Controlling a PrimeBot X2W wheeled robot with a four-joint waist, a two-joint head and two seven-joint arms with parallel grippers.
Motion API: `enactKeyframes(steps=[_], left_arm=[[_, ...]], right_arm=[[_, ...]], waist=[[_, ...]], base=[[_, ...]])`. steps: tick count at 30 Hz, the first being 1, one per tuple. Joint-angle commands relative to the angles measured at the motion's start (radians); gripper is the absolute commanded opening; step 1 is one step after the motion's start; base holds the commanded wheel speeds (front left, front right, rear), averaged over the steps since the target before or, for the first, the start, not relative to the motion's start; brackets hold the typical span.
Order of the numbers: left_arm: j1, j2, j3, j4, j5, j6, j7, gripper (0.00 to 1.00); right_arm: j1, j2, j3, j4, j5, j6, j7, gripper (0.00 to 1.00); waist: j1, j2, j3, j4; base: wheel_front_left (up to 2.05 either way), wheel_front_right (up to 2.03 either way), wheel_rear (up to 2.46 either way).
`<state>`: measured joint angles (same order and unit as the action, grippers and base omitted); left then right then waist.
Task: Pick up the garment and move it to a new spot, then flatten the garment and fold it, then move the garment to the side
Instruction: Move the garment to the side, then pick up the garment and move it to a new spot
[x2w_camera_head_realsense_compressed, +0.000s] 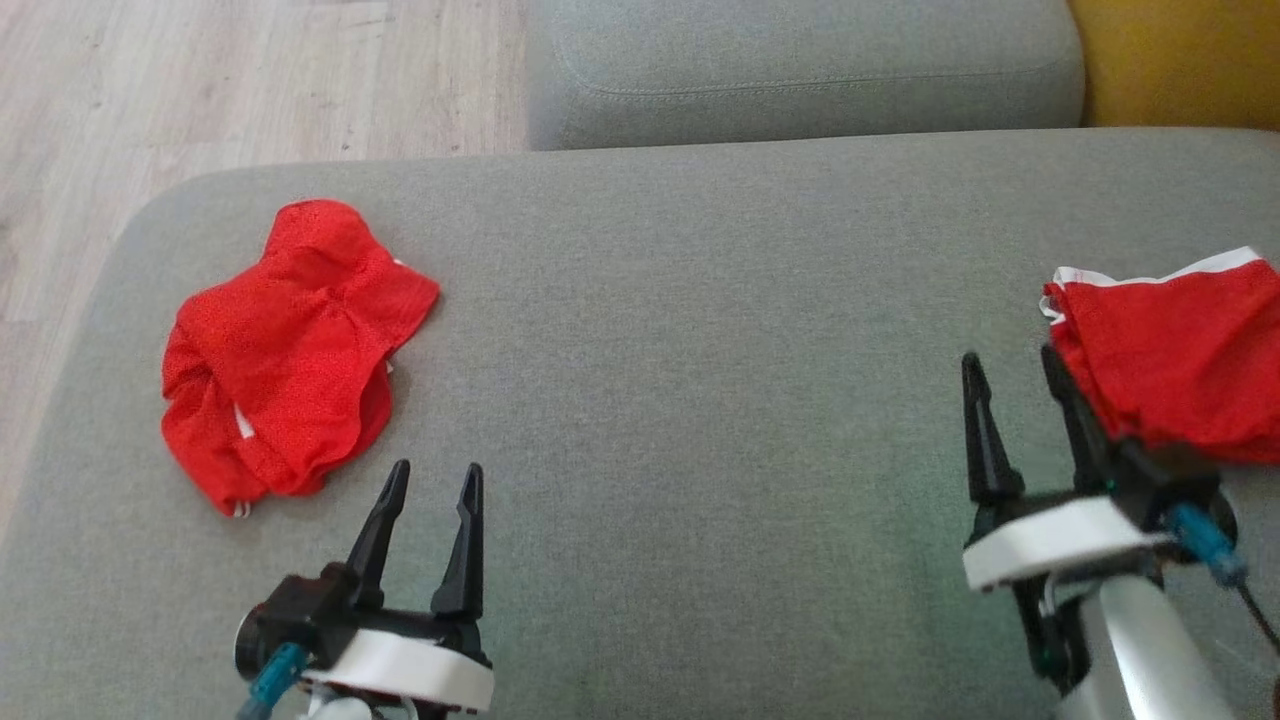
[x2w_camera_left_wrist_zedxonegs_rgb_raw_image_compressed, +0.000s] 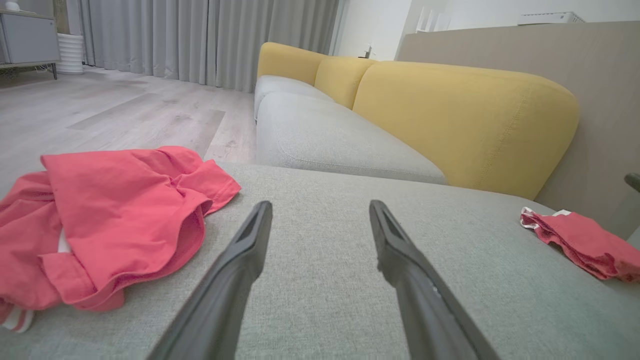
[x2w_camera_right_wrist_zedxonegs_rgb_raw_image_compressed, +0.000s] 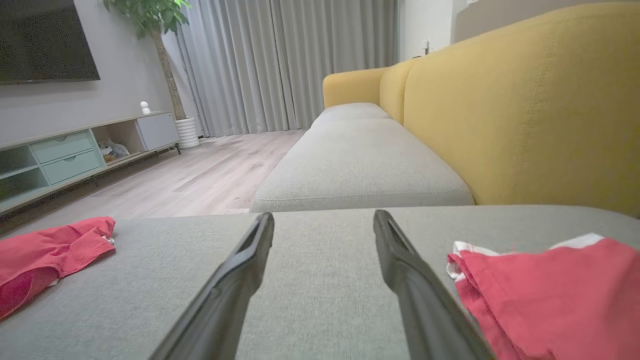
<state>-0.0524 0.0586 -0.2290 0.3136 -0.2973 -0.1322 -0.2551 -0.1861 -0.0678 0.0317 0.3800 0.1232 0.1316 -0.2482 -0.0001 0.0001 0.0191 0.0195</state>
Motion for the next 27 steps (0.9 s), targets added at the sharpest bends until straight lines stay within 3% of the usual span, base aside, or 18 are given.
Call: enactKeyframes(steps=[1, 7, 16, 27], left_arm=[[-0.023, 0.001, 0.034, -0.038, 0.014, 0.002, -0.007, 1.0], [-0.009, -0.002, 0.041, -0.036, 0.021, 0.002, -0.007, 1.0], [-0.016, -0.006, 0.046, -0.036, 0.025, 0.002, -0.007, 1.0], [-0.005, -0.008, 0.059, -0.046, 0.026, 0.002, -0.007, 1.0]], right_arm=[[-0.004, 0.008, 0.027, -0.068, 0.011, -0.001, -0.013, 1.0], [0.099, 0.017, 0.067, -0.13, 0.066, -0.001, -0.013, 1.0], [0.1, 0.017, 0.081, -0.153, 0.096, -0.001, -0.013, 1.0], [0.134, 0.017, 0.16, -0.152, 0.136, -0.001, -0.013, 1.0]], waist=[[0.0001, -0.0001, -0.001, -0.004], [0.0001, -0.0001, 0.002, -0.004], [0.0001, -0.0001, 0.012, 0.011], [0.0001, -0.0001, -0.019, 0.115]], base=[[0.0, 0.0, 0.0], [0.0, 0.0, 0.0], [0.0, 0.0, 0.0], [0.0, 0.0, 0.0]])
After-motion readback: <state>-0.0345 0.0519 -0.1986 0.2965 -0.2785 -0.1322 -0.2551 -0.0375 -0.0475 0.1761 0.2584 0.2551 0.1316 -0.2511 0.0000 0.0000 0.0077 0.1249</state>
